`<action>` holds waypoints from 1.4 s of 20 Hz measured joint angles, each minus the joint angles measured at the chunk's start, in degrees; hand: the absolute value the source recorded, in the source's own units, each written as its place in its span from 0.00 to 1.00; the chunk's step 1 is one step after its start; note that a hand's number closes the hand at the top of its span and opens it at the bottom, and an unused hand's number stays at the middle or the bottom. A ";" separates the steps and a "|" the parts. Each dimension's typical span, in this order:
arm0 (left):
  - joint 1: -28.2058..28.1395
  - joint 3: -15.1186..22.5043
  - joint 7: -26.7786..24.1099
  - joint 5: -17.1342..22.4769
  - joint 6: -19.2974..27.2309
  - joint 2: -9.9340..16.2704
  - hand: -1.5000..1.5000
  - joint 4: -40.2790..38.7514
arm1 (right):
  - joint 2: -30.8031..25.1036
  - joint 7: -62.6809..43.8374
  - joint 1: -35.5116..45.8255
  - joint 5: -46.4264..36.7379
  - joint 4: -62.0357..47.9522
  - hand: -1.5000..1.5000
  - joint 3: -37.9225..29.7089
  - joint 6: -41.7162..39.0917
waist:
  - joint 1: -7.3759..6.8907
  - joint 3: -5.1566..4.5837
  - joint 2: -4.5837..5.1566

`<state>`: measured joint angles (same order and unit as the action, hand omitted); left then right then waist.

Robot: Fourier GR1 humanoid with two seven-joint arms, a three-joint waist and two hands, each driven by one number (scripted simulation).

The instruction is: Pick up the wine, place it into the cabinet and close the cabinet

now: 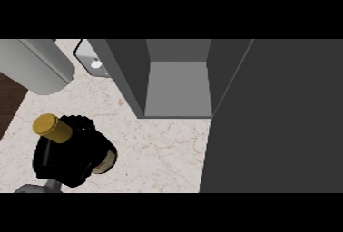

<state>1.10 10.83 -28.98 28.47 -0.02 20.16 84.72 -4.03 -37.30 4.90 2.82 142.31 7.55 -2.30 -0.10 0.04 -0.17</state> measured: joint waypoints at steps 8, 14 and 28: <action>1.00 4.86 13.08 -5.26 8.15 -2.61 1.00 14.38 | 0.09 -0.72 0.44 -0.18 0.17 0.00 0.29 0.33 | 0.16 -0.01 0.01; 4.11 8.43 20.91 -8.07 11.48 -6.62 1.00 19.65 | 0.46 0.74 -1.08 -0.21 0.08 0.00 0.43 -0.23 | 0.29 -0.01 0.05; 20.98 14.47 33.37 -17.95 25.16 -18.79 1.00 15.91 | -0.02 0.80 -1.44 0.49 0.10 0.00 -2.03 -2.04 | 0.60 -0.01 0.09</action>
<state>22.08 25.30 4.39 10.52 25.13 1.37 100.63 -4.04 -36.49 3.46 3.31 142.41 5.51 -4.34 0.50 0.03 -0.08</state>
